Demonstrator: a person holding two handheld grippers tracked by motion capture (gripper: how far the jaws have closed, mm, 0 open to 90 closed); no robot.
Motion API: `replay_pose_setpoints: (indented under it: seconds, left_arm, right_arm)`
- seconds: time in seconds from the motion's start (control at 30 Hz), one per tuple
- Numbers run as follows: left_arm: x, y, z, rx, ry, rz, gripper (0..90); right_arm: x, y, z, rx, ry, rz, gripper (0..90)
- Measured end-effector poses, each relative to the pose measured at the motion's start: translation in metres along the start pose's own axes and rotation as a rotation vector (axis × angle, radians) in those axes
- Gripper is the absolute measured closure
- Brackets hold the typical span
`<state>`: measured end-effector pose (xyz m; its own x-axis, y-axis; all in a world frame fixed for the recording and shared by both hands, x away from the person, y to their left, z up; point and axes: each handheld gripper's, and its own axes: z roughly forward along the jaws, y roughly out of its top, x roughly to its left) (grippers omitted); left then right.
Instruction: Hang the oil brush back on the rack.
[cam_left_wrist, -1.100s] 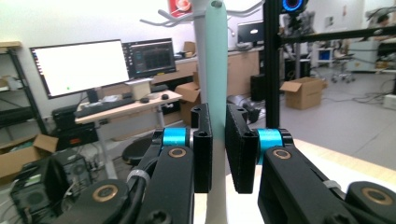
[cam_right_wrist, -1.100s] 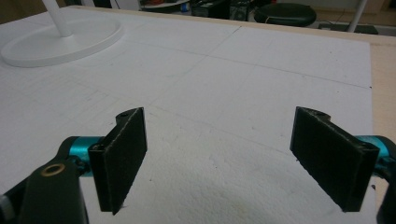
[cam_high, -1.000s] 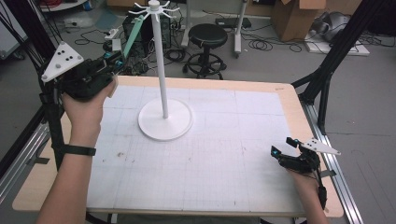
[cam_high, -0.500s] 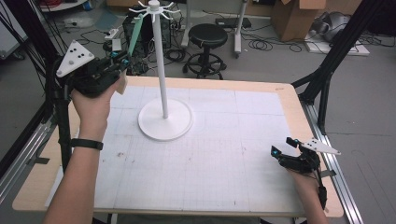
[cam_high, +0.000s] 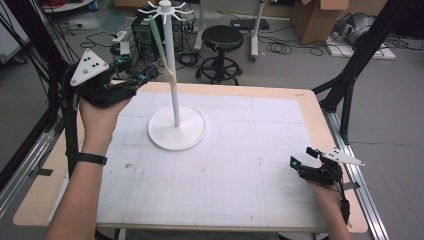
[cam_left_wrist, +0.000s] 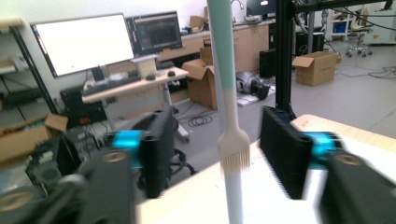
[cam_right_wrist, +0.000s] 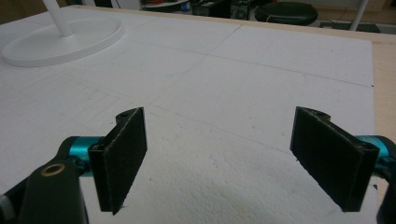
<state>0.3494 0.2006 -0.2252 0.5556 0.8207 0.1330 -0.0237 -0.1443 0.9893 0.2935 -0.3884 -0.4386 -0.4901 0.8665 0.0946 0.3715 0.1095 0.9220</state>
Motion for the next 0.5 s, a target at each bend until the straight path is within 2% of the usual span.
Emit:
replay_pose_setpoints:
  seconds: [0.03, 0.1, 0.17, 0.2, 0.27, 0.3, 0.33, 0.37, 0.4, 0.43, 0.47, 0.5]
  left_arm:
    - [0.000, -0.002, -0.001, 0.003, -0.008, -0.009, 38.8]
    - [0.002, -0.006, -0.007, 0.023, -0.029, -0.012, 32.4]
    - [0.003, -0.013, -0.012, 0.051, -0.039, -0.009, 24.3]
    - [0.004, -0.021, -0.019, 0.082, -0.047, 0.006, 22.6]
    - [0.004, -0.026, -0.023, 0.093, -0.048, 0.013, 19.0]
    - [0.005, -0.038, -0.031, 0.117, -0.074, 0.025, 18.7]
    - [0.005, -0.038, -0.031, 0.117, -0.074, 0.025, 18.1]
    - [0.005, -0.051, -0.037, 0.146, -0.091, 0.031, 17.2]
    - [0.005, -0.058, -0.041, 0.154, -0.104, 0.027, 17.2]
    - [0.005, -0.058, -0.041, 0.154, -0.104, 0.027, 17.2]
    - [0.005, -0.073, -0.048, 0.160, -0.122, 0.012, 17.2]
    - [0.005, -0.073, -0.048, 0.160, -0.122, 0.012, 17.0]
  right_arm:
    - [0.000, 0.000, 0.000, 0.000, 0.000, 0.000, 18.2]
    - [0.000, 0.000, 0.000, 0.001, 0.000, -0.002, 18.2]
    - [0.000, 0.000, 0.000, 0.001, 0.000, -0.003, 18.1]
    - [0.000, 0.000, 0.000, 0.004, -0.001, -0.005, 18.2]
    - [0.001, 0.000, 0.000, 0.005, 0.001, -0.004, 18.1]
    - [0.001, 0.000, 0.001, 0.005, 0.001, -0.004, 18.2]
    - [0.001, 0.000, 0.001, 0.007, 0.000, -0.005, 18.2]
    - [0.002, 0.000, 0.001, 0.007, 0.000, -0.005, 18.2]
    - [0.002, -0.001, 0.001, 0.006, 0.002, -0.004, 18.2]
    - [0.002, -0.001, 0.002, 0.007, 0.003, -0.005, 18.1]
    - [0.003, -0.001, 0.002, 0.008, 0.002, -0.008, 18.1]
    - [0.003, -0.001, 0.002, 0.008, 0.002, -0.008, 18.1]
